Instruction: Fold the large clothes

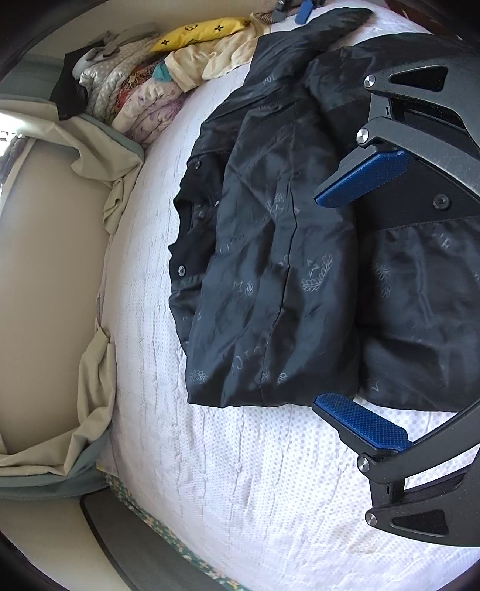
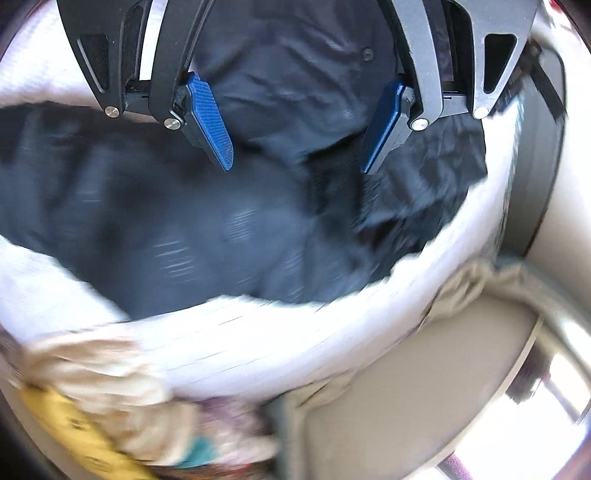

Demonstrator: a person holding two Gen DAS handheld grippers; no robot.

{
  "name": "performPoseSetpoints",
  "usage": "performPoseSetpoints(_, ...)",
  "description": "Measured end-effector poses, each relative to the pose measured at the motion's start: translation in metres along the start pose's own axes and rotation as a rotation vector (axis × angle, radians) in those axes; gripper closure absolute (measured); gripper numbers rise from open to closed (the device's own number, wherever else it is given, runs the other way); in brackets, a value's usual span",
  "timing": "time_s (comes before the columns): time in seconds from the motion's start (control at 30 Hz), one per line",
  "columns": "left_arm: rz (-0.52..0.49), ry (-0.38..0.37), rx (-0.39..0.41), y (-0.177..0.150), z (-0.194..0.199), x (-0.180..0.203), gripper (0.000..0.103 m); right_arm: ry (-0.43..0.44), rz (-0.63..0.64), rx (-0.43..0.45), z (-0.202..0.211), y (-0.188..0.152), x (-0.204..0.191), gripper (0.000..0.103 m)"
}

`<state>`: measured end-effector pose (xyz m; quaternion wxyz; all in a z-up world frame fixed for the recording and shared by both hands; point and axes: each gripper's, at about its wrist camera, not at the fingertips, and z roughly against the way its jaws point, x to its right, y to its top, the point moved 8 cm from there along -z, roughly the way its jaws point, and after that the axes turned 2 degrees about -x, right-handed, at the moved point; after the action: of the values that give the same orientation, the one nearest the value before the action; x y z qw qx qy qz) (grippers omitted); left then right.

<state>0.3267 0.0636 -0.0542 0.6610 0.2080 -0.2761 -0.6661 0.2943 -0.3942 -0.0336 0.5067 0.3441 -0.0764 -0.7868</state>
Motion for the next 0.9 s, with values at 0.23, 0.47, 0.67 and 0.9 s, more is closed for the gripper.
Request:
performPoseSetpoints(0.23, -0.004, -0.023, 0.012, 0.000, 0.009, 0.006, 0.001, -0.121, -0.327, 0.137, 0.074, 0.017, 0.145, 0.033)
performPoseSetpoints(0.47, 0.001, -0.048, 0.022, 0.003, 0.017, 0.010, 0.001, -0.246, -0.568, 0.179, 0.108, -0.009, 0.267, 0.031)
performPoseSetpoints(0.67, 0.013, -0.051, 0.024, 0.003, 0.019, 0.009, 0.001, -0.196, -0.692, 0.147, 0.097, -0.023, 0.310, 0.030)
performPoseSetpoints(0.9, 0.021, -0.048, 0.026, 0.004, 0.018, 0.006, 0.001, -0.148, -0.754, 0.160, 0.078, -0.033, 0.314, 0.022)
